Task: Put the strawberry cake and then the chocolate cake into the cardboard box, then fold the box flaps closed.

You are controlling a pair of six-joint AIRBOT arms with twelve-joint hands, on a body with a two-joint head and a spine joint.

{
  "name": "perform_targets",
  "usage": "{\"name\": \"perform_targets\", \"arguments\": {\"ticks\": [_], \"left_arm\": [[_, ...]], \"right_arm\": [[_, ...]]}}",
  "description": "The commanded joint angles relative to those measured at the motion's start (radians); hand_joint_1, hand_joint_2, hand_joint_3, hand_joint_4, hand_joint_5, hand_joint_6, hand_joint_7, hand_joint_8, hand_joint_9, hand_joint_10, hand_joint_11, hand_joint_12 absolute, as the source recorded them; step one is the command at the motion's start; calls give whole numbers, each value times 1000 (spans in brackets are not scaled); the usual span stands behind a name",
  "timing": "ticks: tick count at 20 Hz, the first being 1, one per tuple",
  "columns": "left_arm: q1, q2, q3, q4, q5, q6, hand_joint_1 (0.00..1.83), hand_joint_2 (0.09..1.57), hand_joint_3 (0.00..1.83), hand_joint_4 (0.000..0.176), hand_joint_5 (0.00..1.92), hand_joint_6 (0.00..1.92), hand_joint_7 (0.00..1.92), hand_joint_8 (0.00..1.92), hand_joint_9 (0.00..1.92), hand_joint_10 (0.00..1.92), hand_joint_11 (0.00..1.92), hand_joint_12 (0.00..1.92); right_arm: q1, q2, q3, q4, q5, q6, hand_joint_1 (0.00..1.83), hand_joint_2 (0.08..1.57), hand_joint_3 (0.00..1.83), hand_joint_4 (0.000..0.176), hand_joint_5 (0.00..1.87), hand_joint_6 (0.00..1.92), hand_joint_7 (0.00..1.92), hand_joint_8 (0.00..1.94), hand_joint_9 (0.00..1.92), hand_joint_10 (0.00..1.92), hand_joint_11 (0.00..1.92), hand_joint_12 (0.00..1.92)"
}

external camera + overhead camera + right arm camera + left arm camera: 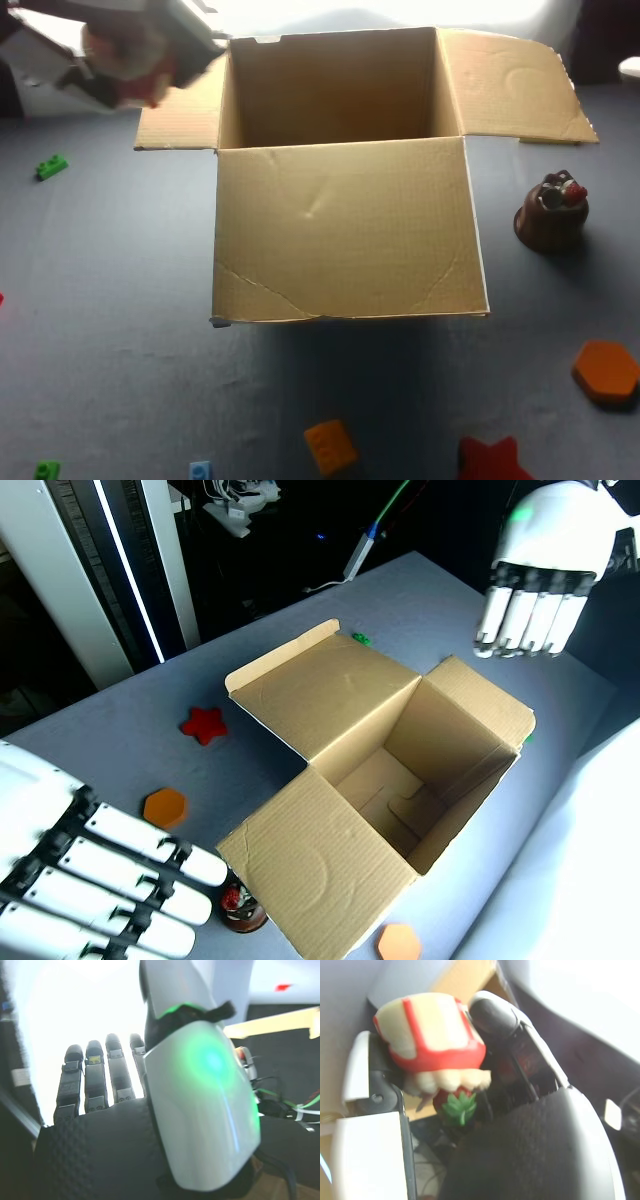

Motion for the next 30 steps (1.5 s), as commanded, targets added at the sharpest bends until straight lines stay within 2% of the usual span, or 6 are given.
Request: {"name": "perform_targets", "arguments": {"ticks": [1, 7, 11, 18, 28, 30], "left_arm": [[-16, -4, 4, -63, 29, 2, 1321, 1239, 0, 0, 681, 1262, 706, 1424, 786, 1552, 713, 1631], [17, -151, 101, -68, 1, -14, 1350, 1191, 0, 0, 779, 1048, 790, 1327, 850, 1476, 720, 1512], [60, -219, 147, -66, 12, -12, 1353, 1195, 1, 0, 772, 1025, 769, 1366, 854, 1496, 752, 1519], [100, -299, 200, -44, 30, 3, 1339, 1201, 1, 0, 788, 1073, 753, 1357, 823, 1497, 710, 1513], [86, -361, 231, -25, 32, 10, 1318, 1224, 2, 0, 660, 1340, 708, 1319, 843, 1425, 670, 1354], [86, -360, 225, -25, 32, 11, 1103, 1198, 0, 0, 547, 258, 644, 229, 714, 396, 487, 1027]], "right_arm": [[5, 11, 6, 17, 105, -3, 1051, 1095, 22, 8, 0, 0, 12, 0, 2, 1, 0, 0], [2, -6, 6, 31, 48, -10, 1059, 1081, 12, 37, 0, 0, 20, 4, 22, 7, 29, 25], [-6, -15, 6, 134, 62, -71, 1095, 1076, 8, 28, 1, 0, 8, 2, 21, 6, 0, 3], [-45, -27, 6, 169, 110, -102, 1089, 1081, 6, 9, 7, 1, 11, 3, 37, 10, 2, 2], [-34, -64, 6, 424, 151, -243, 1068, 1075, 1, 30, 10, 2, 23, 2, 32, 4, 0, 17], [-31, -65, 7, 445, 148, -250, 1086, 1072, 0, 36, 11, 3, 6, 1, 30, 3, 0, 0]]}}
